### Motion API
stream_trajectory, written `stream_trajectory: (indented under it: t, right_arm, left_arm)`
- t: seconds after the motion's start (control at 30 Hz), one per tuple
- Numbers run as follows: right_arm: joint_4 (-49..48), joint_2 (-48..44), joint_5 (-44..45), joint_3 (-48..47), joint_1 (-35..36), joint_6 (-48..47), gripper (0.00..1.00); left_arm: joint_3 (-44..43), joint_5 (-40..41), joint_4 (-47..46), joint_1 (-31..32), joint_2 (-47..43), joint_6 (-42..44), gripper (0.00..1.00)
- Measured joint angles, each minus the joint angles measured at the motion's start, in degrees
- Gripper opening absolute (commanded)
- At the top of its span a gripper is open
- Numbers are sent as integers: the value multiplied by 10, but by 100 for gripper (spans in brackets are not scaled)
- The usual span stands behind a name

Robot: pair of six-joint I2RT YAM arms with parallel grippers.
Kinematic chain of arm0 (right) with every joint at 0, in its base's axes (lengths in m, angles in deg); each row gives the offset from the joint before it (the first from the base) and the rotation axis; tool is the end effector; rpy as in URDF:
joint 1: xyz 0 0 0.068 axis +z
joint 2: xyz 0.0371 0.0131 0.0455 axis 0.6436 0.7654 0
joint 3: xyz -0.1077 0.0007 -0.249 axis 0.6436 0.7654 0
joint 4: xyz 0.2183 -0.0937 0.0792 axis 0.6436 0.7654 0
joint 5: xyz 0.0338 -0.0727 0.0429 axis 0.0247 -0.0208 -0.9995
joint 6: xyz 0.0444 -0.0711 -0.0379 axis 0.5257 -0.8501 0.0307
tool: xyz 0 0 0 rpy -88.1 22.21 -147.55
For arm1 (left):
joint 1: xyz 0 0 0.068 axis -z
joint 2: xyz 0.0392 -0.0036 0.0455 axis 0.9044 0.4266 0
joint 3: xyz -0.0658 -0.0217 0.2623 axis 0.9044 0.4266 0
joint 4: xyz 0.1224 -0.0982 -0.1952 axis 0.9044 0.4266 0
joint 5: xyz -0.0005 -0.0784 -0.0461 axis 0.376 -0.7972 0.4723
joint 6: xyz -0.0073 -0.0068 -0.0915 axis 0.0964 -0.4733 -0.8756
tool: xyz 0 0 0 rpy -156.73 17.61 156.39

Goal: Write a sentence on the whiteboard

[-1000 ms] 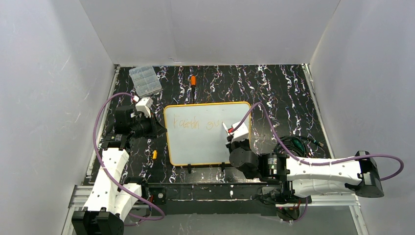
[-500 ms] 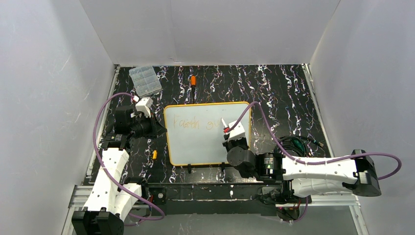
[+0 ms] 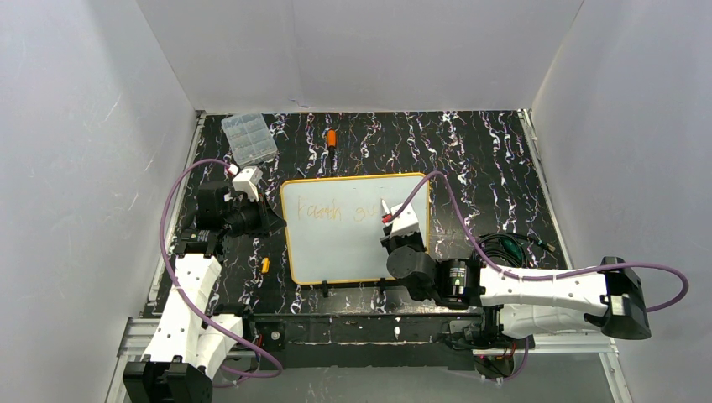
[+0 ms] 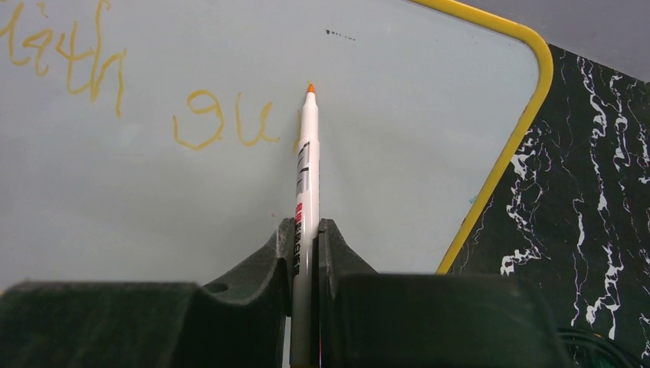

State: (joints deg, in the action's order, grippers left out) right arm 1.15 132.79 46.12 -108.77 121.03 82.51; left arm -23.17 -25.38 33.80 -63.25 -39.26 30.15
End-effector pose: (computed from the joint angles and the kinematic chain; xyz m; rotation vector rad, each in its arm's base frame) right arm 0.1103 0.2197 0.2799 -0.3309 1.7125 0.0987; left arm 0.2051 -0.0491 0.2670 0.1880 2.1234 -0.7050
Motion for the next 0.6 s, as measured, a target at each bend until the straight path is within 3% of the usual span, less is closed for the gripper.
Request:
stream_trajectory:
  t: [0.6]
  right_arm:
    - [4,-21,-32,-2,-4,2,1]
  left_arm:
    - [0,1,0,0,0,0,7]
